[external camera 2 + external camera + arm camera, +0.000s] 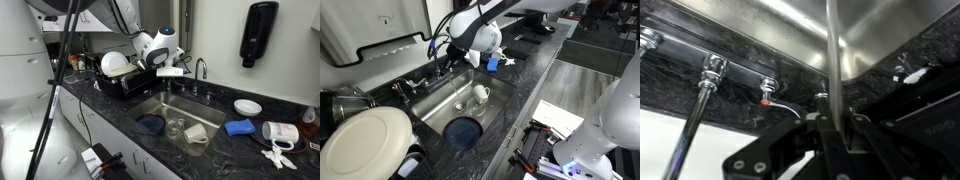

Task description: Put the straw inside the bowl

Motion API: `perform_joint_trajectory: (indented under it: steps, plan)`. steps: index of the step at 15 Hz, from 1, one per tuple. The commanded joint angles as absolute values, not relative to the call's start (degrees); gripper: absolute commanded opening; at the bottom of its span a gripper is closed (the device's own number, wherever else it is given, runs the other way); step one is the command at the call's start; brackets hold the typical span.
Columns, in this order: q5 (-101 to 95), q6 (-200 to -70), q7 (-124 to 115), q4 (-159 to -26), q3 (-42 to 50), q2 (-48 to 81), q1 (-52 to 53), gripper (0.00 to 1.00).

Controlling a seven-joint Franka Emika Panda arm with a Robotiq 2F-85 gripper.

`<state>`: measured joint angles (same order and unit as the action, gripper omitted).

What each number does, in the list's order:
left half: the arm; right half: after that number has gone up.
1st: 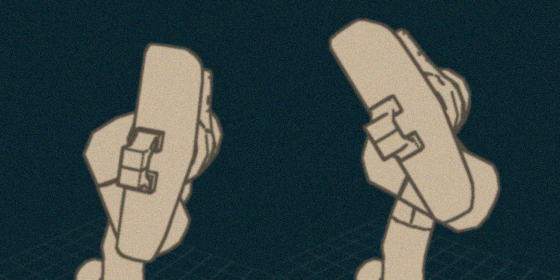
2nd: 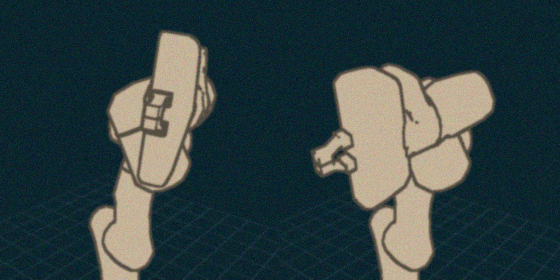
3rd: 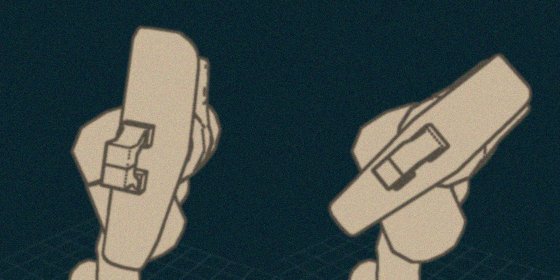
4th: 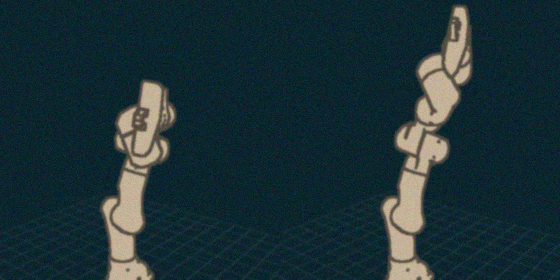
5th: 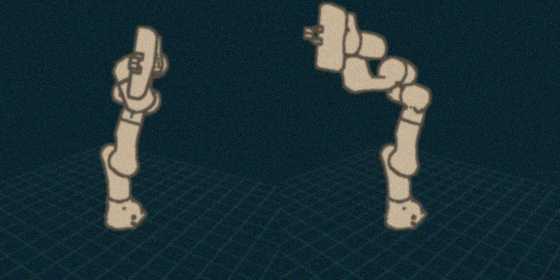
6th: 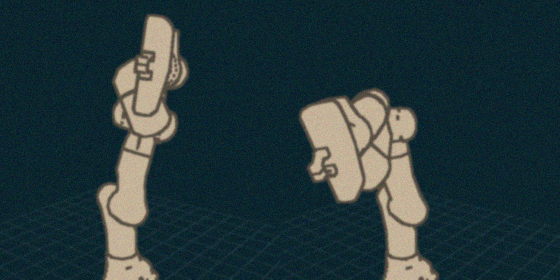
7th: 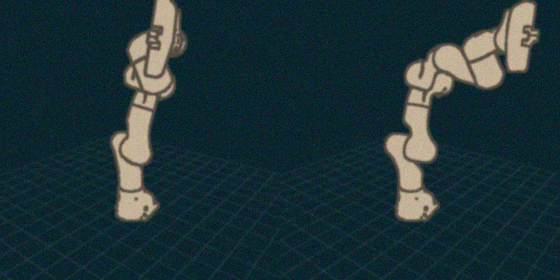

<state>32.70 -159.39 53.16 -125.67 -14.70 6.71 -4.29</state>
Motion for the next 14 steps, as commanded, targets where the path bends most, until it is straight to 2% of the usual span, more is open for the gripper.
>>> perform_joint_trajectory:
  steps: [1,4,8,14]
  plan:
    - [44.49,-156.51,63.72,-124.18,-18.19,8.8,-4.95,0.03]
    - [44.42,-153.13,63.75,-124.57,-18.48,11.57,-4.06,0.03]
    - [38.06,-152.15,57.92,-124.62,-14.15,15.42,0.39,0.03]
    - [38.97,-148.56,56.92,-121.38,-16.18,22.81,-1.49,0.03]
